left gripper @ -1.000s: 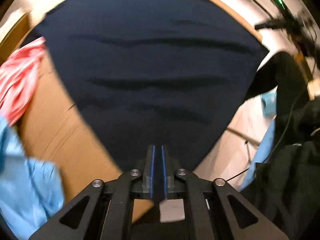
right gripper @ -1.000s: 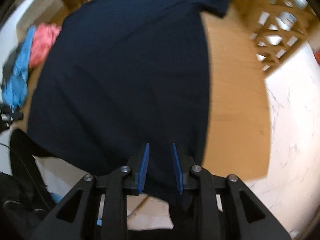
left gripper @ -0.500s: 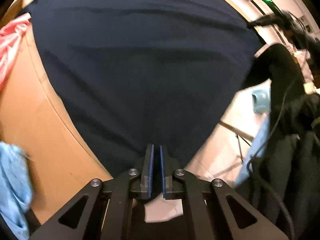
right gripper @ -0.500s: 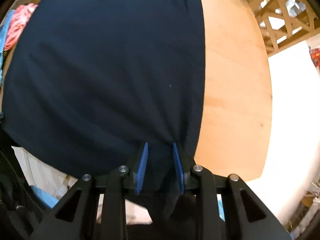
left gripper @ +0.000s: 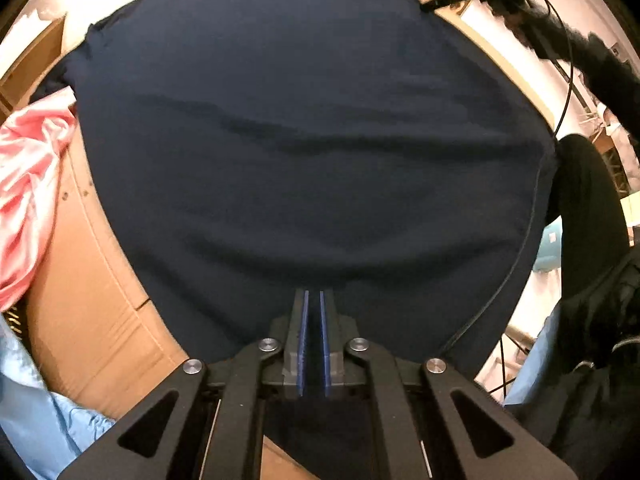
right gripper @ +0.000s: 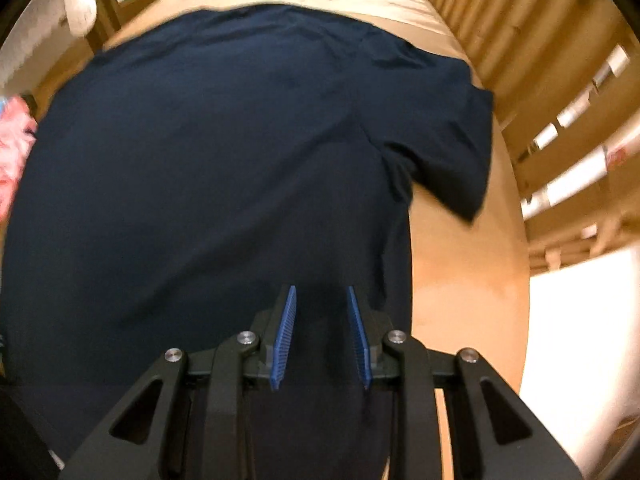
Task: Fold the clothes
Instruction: 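Lower the folded hem onto the sweatshirt and open both grippers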
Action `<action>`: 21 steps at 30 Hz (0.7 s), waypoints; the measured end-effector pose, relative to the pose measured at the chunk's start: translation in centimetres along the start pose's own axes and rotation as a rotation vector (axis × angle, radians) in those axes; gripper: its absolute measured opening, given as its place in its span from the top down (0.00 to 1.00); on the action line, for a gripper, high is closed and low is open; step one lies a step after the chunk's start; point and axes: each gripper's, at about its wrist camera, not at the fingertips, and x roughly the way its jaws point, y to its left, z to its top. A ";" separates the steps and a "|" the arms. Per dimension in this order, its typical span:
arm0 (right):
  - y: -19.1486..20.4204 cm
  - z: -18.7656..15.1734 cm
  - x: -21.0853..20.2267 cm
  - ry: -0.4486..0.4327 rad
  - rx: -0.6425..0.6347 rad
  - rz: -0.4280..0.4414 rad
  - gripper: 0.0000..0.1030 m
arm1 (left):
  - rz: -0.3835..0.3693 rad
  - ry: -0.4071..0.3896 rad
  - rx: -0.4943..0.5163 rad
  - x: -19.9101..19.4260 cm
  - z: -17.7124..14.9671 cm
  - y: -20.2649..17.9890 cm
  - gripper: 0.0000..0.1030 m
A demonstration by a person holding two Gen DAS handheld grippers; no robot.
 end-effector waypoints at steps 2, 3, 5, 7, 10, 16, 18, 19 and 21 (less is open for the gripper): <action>-0.6 0.4 0.8 0.017 -0.011 -0.018 0.71 | -0.011 0.010 -0.013 0.2 -0.1 0.3 0.96; -1.3 0.6 1.0 0.024 -0.004 -0.020 0.68 | -0.016 0.003 -0.020 0.1 -0.3 0.3 0.96; -2.9 0.9 1.3 0.043 0.037 -0.028 0.52 | -0.022 -0.005 -0.027 -0.2 -0.7 0.0 0.96; -4.3 1.1 1.5 0.058 0.070 -0.034 0.46 | -0.030 -0.023 -0.034 -0.6 -1.2 -0.4 0.96; -4.6 1.6 1.6 0.070 0.062 -0.089 0.46 | -0.085 -0.038 -0.056 -0.9 -2.0 -1.6 0.95; -0.1 -1.8 -3.2 0.008 -0.040 -0.061 0.46 | -0.015 -0.019 -0.013 -2.3 -2.7 -2.2 0.94; 2.7 -3.7 -5.1 -0.004 -0.090 0.051 0.46 | -0.018 -0.050 -0.028 -3.6 -2.7 -1.9 0.95; 4.1 -5.1 -5.7 0.005 -0.125 0.076 0.46 | -0.024 -0.068 -0.029 -4.2 -2.7 -1.8 0.95; 6.6 -8.6 -6.4 0.045 -0.196 0.091 0.46 | -0.032 -0.072 0.002 -4.7 -2.9 -2.3 0.95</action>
